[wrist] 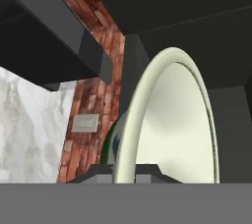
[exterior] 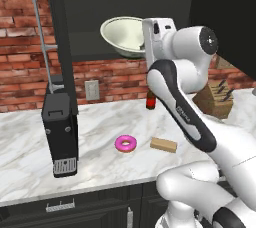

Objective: Pick both bowls and place them on the counter. Then place the cream cheese stick in one bowl and place the donut in the other bowl.

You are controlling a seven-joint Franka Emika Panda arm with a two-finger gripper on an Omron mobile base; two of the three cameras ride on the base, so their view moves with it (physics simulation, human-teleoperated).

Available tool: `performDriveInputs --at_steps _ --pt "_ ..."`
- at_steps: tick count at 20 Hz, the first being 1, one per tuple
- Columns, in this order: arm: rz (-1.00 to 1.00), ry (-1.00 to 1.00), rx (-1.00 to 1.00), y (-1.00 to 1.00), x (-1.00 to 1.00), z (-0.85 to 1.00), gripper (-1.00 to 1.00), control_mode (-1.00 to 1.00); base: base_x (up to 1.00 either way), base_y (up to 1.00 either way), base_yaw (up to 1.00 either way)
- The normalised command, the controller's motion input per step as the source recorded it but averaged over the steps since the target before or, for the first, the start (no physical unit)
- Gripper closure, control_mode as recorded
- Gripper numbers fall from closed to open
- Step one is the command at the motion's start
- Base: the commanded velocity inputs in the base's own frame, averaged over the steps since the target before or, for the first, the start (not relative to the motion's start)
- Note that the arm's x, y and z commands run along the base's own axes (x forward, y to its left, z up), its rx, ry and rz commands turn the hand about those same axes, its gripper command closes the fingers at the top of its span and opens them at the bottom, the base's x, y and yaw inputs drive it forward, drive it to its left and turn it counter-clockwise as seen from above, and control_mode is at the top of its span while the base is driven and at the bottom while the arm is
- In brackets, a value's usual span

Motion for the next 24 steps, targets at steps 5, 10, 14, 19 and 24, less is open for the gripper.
performDriveInputs --at_steps 5,10,14,19,24 --pt "-0.1 0.0 0.02 -0.24 -0.82 0.0 1.0 -1.0 0.0 0.0 0.0" --pt "-0.08 0.03 0.01 -0.23 -0.65 -0.09 1.0 -1.0 0.0 0.0 0.0" --pt "-0.06 0.05 0.0 -0.21 -0.55 -0.14 1.0 -1.0 0.0 0.0 0.0" --pt "-0.02 0.08 0.0 -0.22 -0.47 -0.14 1.0 -1.0 0.0 0.0 0.0" --pt "0.0 0.19 0.0 -0.07 -0.15 -0.28 1.0 -1.0 0.0 0.0 0.0"
